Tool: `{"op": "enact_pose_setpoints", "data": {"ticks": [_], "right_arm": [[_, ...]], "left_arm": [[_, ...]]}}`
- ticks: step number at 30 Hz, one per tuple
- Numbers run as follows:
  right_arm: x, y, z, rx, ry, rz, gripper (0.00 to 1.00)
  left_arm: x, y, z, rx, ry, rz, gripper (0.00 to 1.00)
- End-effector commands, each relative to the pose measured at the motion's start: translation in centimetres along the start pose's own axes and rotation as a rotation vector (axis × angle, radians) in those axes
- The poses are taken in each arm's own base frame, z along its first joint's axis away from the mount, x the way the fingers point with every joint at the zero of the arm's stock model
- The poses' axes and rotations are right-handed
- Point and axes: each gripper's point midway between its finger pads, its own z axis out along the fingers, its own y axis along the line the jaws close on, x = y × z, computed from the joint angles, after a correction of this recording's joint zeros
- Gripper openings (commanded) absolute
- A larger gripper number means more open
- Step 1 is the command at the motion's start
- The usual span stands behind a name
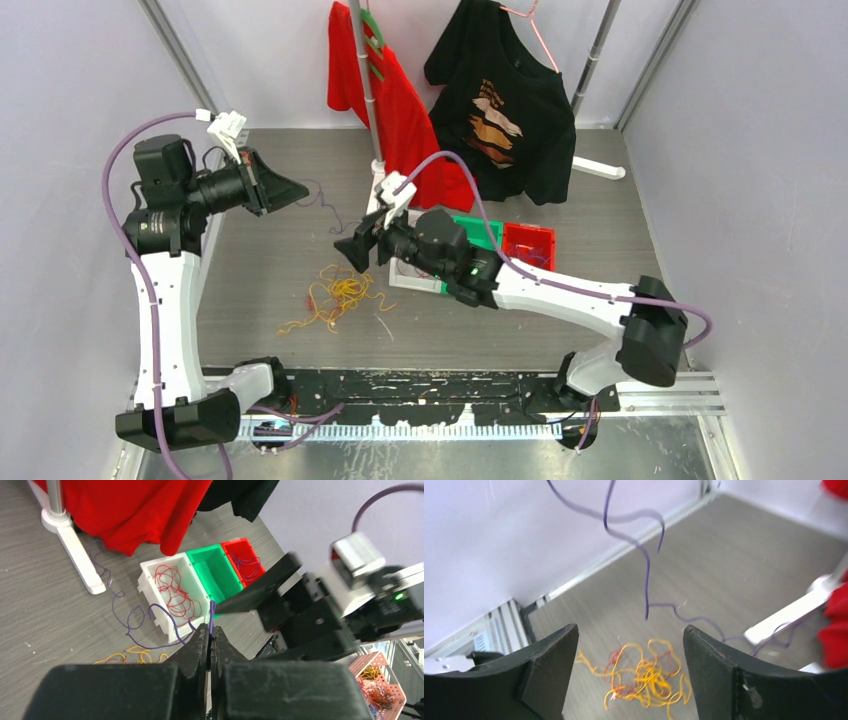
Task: Untangle the cables
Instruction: Untie the cable.
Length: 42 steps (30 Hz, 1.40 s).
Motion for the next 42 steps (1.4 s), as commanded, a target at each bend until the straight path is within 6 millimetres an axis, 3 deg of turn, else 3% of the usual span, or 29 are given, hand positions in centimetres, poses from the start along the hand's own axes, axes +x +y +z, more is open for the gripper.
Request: {"op": "enact_pose_setpoints", "data": {"ticks": [1,5,7,16,21,26,29,34,37,38,42], "right_arm": [[-0.3,-1.2,-0.6,0.043,0.053,-0.159,0.87],[1.0,-0.9,0.4,-0.005,0.075,-0.232,1.0],[1.5,-1.8,1.3,0.037,0.087,-0.272,1.0],[5.4,-10.8,3.8,0.309,0.19,-0.433,0.99],[6.1,-13.5,4.4,0.338,0.176,-0.403,0.96],[4.8,-13.5,6.5,0.286,0.106,-0.367,0.88],[3.9,-12.7,7.2,0.22,0.074,-0.327,0.75],[2.3,-10.9,6.8,0.06,0.04,-0.212,0.57],[2.8,-9.9,6.2,-0.004,0.082,-0.206,0.49],[3.1,-10.1,5.8,0.005,0.1,-0.207,0.5],[2.9,-12.3,3.5,0.112,0.1,-0.214,0.73]], "left_arm": [[-1.8,-3.5,-1.4,0.088,-0.05,0.127,0.0],[-2.2,-4.1,-1.6,0.109,-0.056,0.131,0.0],[-2.3,-4.4,-1.7,0.117,-0.057,0.131,0.0],[-3.2,-6.5,-2.7,0.142,-0.082,0.163,0.0],[-3.4,-7.2,-2.9,0.155,-0.092,0.171,0.0],[-3.4,-7.2,-3.0,0.156,-0.093,0.165,0.0],[-3.2,-7.0,-2.9,0.149,-0.092,0.166,0.0],[-2.9,-6.4,-2.8,0.126,-0.093,0.18,0.0],[-2.8,-5.9,-2.7,0.105,-0.092,0.196,0.0],[-2.9,-5.7,-2.7,0.1,-0.092,0.203,0.0],[-3.0,-5.5,-2.7,0.086,-0.094,0.219,0.0]]}}
